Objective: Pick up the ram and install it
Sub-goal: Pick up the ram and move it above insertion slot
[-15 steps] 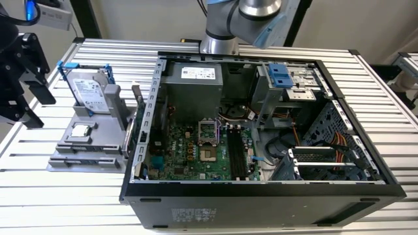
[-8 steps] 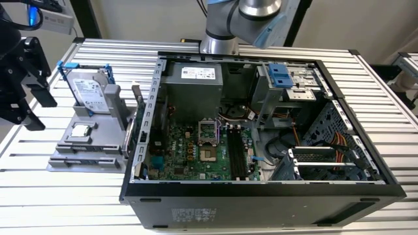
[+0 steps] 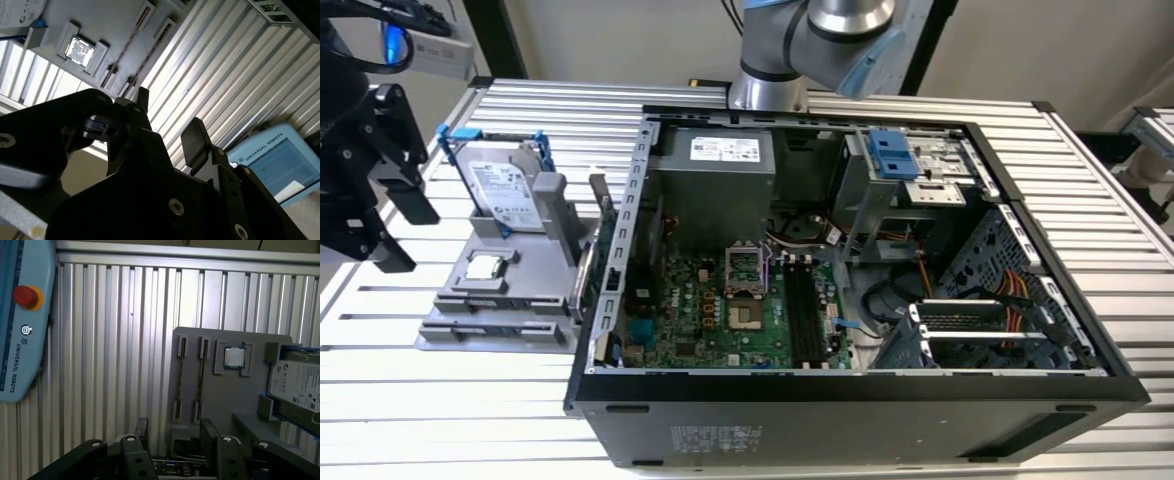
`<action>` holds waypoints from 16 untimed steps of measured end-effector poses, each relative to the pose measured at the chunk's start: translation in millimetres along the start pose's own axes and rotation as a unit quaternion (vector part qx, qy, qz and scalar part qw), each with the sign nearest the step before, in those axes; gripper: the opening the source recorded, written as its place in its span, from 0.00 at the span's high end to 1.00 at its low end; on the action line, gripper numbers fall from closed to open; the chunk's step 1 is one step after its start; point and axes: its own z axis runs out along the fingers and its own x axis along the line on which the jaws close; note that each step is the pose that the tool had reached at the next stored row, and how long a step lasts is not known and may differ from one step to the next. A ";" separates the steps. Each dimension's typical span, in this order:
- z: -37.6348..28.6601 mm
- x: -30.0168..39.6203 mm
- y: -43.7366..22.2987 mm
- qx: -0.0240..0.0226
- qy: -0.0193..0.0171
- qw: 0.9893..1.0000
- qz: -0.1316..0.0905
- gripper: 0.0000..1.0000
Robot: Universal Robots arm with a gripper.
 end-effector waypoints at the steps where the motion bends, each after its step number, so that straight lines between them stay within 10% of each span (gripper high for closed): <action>1: 0.8 0.0 0.0 0.000 0.000 1.000 0.000 0.00; 16: 11.5 0.0 0.4 0.000 0.006 1.000 0.000 0.00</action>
